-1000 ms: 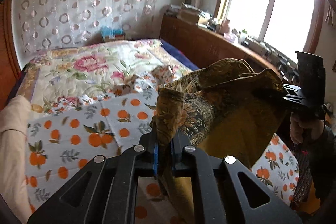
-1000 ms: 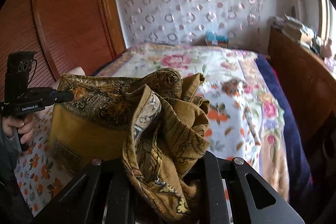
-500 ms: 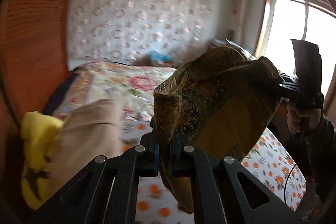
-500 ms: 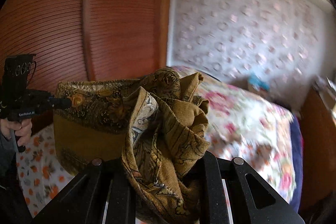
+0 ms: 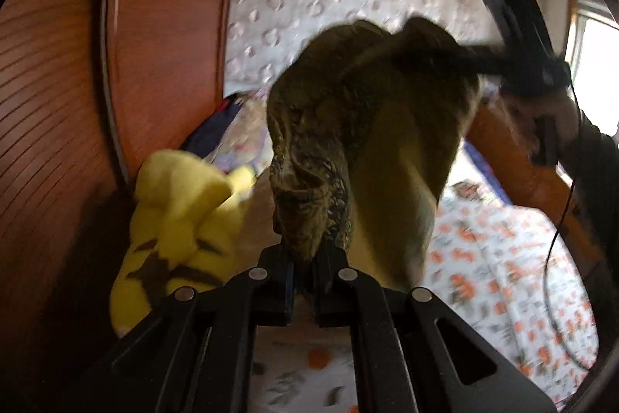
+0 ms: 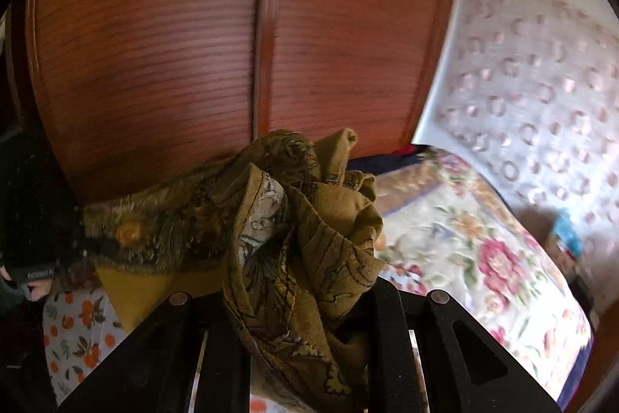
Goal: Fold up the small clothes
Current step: 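Carry the bundle with both grippers to the bed's head beside the yellow toy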
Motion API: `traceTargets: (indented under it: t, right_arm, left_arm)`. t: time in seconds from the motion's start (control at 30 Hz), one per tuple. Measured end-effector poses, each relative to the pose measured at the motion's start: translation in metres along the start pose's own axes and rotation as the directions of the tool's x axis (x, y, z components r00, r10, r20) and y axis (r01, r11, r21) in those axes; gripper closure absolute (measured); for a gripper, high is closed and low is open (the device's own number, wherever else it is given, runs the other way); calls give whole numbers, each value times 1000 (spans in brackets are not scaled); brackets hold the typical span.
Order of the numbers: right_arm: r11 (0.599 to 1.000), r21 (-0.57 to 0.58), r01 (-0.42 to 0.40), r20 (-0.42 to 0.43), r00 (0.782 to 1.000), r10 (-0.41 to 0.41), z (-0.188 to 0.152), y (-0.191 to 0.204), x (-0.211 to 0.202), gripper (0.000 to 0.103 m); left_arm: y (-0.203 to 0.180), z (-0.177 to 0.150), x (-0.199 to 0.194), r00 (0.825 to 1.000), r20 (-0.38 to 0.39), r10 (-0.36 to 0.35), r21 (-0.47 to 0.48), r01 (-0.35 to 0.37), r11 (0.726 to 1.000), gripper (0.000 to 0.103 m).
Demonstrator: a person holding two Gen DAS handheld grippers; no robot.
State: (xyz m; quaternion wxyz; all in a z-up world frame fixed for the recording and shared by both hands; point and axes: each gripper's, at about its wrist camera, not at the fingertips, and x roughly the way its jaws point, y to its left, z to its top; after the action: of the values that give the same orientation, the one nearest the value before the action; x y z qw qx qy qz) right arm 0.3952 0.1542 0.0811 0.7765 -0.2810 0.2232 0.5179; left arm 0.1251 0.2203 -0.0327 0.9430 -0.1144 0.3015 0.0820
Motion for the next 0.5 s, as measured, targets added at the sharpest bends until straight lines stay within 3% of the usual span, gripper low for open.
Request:
traceTargets:
  t: [0.13,0.3,0.4,0.5]
  right_arm:
    - [999,37,7,-35,999,-5,18,-10,61,82]
    - [989,146,39,-5,999,-39,15,-13,82,42]
    - [978,176,112,8,993,-115,7,-10,85,40]
    - [974,214,80,12,996,-84,-1,24,84,40]
  left_arm:
    - [20,-12,22,998,-59,32,-28,-34,999,96]
    - [29,-20,34,995,-87,56,-28,-58,998,96]
    - [31,-21,34,995,-80,55,-34,-58,998,96]
    - [32,-18,26,996,-66,59,-22,-60,998,96]
